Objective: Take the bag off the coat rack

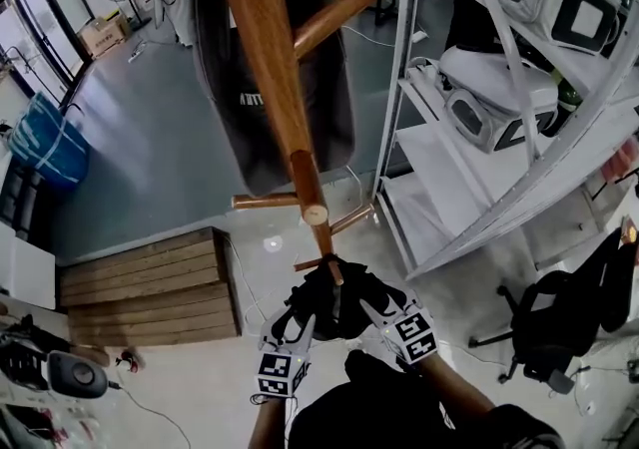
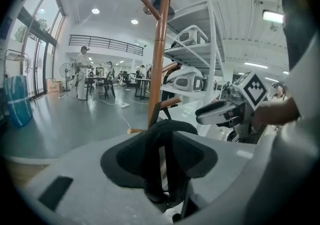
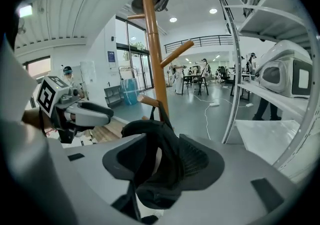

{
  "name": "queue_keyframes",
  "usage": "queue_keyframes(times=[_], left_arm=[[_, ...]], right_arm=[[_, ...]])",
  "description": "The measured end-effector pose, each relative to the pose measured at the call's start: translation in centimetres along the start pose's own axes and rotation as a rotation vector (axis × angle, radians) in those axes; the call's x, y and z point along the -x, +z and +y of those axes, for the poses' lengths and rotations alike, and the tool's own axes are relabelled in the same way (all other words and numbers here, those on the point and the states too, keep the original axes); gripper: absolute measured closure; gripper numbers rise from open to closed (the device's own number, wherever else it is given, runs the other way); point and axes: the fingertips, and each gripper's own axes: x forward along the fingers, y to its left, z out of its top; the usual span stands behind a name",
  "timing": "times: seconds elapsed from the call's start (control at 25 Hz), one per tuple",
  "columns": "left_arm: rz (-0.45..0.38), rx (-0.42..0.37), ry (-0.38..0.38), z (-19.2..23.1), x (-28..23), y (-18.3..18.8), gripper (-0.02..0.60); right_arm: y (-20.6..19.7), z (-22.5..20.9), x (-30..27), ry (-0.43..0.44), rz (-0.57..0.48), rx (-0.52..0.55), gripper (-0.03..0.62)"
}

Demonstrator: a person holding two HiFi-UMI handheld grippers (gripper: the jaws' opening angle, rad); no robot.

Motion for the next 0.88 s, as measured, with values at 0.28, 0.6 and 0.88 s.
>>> queue_keyframes(times=[0.28, 0.6, 0.88], left_arm=[[0.054, 0.008, -0.009, 1.8, -2.8, -1.4, 0.346], [0.176, 0.021, 0.013, 3.3, -5.4, -5.1, 0.327], [0.23, 0.02, 0.016, 4.3, -7.1, -7.2, 0.319]], right_arm=[[-2.9, -2.5, -2.0, 0.022, 0.107, 0.009, 0.387], [-5.2, -3.4, -4.3, 0.032, 0.205, 0.021, 0.359], [-7.2, -3.9, -6.0, 0.05, 0.266, 0.033, 0.352]])
